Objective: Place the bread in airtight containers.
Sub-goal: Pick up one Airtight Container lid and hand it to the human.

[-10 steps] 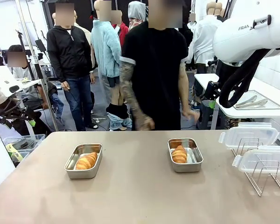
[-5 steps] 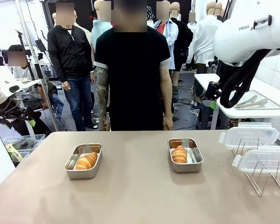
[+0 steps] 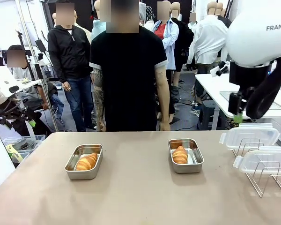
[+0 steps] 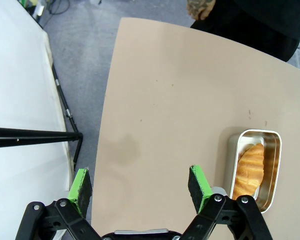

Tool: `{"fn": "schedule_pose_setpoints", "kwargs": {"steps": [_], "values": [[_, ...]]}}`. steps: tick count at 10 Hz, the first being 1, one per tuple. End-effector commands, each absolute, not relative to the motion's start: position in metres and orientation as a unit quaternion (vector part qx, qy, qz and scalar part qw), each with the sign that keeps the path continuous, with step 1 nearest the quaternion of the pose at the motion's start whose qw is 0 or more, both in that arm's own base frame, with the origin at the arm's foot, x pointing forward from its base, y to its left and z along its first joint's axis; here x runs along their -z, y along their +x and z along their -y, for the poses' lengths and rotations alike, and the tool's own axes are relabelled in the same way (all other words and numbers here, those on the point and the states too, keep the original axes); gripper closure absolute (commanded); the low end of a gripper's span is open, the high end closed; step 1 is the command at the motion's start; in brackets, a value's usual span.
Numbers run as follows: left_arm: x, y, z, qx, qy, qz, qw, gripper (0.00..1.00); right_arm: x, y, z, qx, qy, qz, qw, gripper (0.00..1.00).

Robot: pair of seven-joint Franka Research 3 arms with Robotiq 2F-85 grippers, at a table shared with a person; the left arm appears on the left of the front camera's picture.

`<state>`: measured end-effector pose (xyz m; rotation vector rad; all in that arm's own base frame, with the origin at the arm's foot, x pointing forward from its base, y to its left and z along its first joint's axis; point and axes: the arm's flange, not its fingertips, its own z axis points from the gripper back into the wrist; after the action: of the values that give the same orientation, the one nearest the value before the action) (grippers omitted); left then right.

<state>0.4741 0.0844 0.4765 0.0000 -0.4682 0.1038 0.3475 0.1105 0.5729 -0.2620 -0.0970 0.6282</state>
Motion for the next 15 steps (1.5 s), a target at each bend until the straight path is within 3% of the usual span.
{"fn": "schedule_pose_setpoints", "kwargs": {"steps": [1, 6, 7, 8, 12, 15], "values": [[-0.476, 0.472, -0.084, -0.054, 0.0, 0.232, 0.971, 0.0, -0.557, 0.358, -0.111, -0.335, -0.178, 0.015, 0.925, 0.0], [-0.476, 0.472, -0.084, -0.054, 0.0, 0.232, 0.971, 0.0, -0.558, 0.351, -0.114, -0.336, -0.152, 0.014, 0.929, 0.0], [-0.476, 0.472, -0.084, -0.054, 0.0, 0.232, 0.971, 0.0, -0.543, 0.347, -0.111, -0.433, -0.199, -0.031, 0.879, 0.0], [-0.476, 0.472, -0.084, -0.054, 0.0, 0.232, 0.971, 0.0, -0.534, 0.348, -0.102, -0.476, -0.221, -0.029, 0.851, 0.0], [-0.476, 0.472, -0.084, -0.054, 0.0, 0.232, 0.971, 0.0, -0.501, 0.395, -0.062, -0.569, -0.163, 0.005, 0.806, 0.0], [-0.476, 0.472, -0.084, -0.054, 0.0, 0.232, 0.971, 0.0, -0.468, 0.417, -0.047, -0.638, -0.106, -0.029, 0.762, 0.0]]}}
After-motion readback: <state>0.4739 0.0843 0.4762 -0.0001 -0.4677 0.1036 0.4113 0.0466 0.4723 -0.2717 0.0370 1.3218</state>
